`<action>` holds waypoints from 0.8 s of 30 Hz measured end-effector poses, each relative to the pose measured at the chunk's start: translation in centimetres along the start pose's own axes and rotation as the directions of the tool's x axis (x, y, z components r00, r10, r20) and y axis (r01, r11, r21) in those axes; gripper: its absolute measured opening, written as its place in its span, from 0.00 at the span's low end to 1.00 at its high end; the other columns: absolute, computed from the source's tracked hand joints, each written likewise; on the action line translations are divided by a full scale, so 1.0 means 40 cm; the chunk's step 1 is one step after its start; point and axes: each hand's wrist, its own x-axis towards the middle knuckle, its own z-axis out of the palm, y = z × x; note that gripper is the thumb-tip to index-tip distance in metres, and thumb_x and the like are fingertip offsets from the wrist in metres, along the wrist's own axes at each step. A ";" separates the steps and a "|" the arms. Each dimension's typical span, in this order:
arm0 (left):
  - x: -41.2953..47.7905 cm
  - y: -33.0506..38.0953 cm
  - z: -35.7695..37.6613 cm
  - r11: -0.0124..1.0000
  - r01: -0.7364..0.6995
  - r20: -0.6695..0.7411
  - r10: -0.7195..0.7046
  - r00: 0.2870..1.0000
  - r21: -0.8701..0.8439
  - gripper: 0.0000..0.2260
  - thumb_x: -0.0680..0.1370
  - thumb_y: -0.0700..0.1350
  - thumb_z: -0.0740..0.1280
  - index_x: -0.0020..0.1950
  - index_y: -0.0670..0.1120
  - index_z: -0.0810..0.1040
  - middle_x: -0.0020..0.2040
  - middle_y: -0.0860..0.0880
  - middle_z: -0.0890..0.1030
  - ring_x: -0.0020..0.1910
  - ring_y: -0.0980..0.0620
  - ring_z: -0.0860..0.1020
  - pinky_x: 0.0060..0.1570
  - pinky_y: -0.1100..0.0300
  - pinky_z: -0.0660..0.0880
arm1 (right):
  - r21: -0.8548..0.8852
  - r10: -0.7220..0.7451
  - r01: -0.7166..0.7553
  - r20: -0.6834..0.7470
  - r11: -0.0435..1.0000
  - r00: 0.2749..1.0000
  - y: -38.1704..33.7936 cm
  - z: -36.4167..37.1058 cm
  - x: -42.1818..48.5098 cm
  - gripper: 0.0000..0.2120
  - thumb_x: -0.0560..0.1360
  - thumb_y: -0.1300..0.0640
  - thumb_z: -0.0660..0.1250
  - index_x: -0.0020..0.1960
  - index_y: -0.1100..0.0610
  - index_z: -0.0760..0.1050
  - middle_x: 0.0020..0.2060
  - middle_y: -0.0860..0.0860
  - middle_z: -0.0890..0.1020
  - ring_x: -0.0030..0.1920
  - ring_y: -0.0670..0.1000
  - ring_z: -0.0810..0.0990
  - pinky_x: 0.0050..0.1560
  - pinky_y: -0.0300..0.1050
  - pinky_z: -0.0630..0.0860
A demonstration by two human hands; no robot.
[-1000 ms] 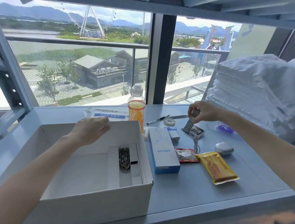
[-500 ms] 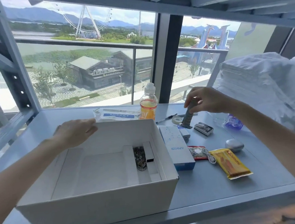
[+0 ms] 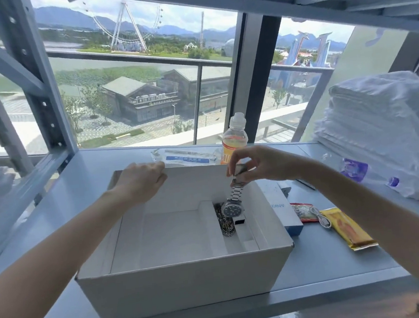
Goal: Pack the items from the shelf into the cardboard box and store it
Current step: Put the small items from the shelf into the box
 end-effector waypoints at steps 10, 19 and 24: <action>0.018 -0.025 0.040 0.998 -0.033 -0.048 0.031 0.998 -0.049 0.07 0.80 0.47 0.53 0.44 0.47 0.63 0.48 0.43 0.79 0.46 0.44 0.76 0.47 0.55 0.64 | -0.317 0.247 -0.171 0.217 0.933 0.944 0.042 0.088 0.092 0.09 0.72 0.67 0.65 0.46 0.55 0.73 0.40 0.41 0.77 0.37 0.37 0.78 0.34 0.28 0.72; 0.022 -0.028 0.046 0.999 -0.043 -0.055 0.041 0.998 -0.029 0.07 0.80 0.48 0.53 0.46 0.46 0.66 0.49 0.43 0.79 0.47 0.43 0.76 0.48 0.53 0.66 | -0.290 0.362 -0.276 0.309 0.916 0.880 0.060 0.093 0.153 0.09 0.72 0.70 0.63 0.47 0.58 0.70 0.45 0.51 0.78 0.41 0.47 0.80 0.39 0.35 0.79; 0.025 -0.032 0.050 0.998 -0.049 -0.054 0.047 0.997 -0.038 0.07 0.80 0.48 0.54 0.44 0.47 0.64 0.49 0.43 0.79 0.47 0.43 0.77 0.48 0.53 0.66 | -0.161 0.401 -0.373 0.511 0.914 0.761 0.070 0.077 0.156 0.08 0.73 0.71 0.65 0.47 0.60 0.70 0.46 0.56 0.79 0.43 0.51 0.81 0.46 0.39 0.81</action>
